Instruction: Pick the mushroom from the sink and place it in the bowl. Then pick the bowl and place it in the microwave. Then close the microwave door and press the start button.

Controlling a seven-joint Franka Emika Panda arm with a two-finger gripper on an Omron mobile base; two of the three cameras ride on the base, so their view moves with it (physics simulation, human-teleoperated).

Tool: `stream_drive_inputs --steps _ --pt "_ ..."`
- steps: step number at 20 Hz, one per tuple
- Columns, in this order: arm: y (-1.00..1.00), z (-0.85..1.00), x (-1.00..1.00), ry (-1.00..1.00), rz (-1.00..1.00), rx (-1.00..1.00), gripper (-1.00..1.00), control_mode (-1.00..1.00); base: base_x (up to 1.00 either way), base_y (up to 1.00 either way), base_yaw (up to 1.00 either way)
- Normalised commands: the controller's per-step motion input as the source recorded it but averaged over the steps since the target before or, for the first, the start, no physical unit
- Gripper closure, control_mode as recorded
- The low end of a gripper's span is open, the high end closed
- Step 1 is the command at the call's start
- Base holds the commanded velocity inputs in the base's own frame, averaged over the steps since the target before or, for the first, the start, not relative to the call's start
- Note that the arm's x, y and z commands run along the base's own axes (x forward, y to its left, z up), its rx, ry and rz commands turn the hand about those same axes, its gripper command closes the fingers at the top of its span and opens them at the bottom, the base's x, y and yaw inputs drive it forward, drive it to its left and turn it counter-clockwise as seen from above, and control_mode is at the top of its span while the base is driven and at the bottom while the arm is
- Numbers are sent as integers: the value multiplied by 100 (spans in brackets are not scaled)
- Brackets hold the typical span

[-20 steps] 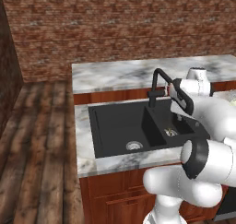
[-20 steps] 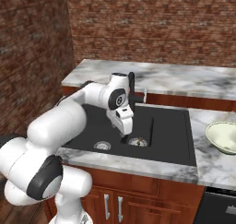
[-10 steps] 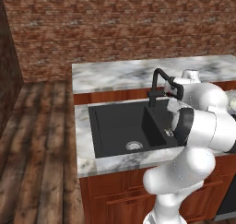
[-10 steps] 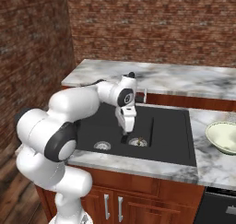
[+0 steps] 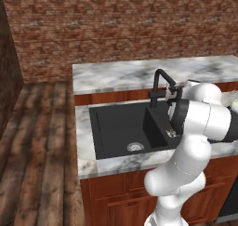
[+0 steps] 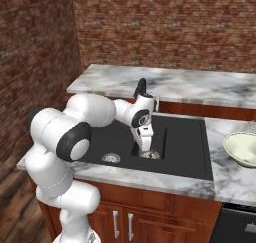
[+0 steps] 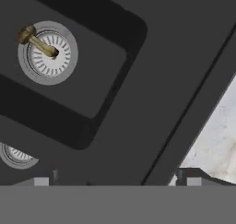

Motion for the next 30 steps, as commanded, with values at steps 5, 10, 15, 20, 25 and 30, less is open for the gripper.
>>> stream_drive_inputs --steps 5,10,15,20,25,30 --pt "0 0 49 -4 0 0 -100 -100 0 0 0" --pt "-10 -13 29 0 3 0 -100 -100 0 0 0" --pt "-4 -27 32 0 4 0 -100 -100 0 0 0" --pt "-12 -31 35 0 4 0 -100 -100 0 0 0" --pt "-18 -34 32 0 4 0 -100 -100 0 0 0" --pt "-13 -29 32 0 2 0 -100 -100 0 0 0"
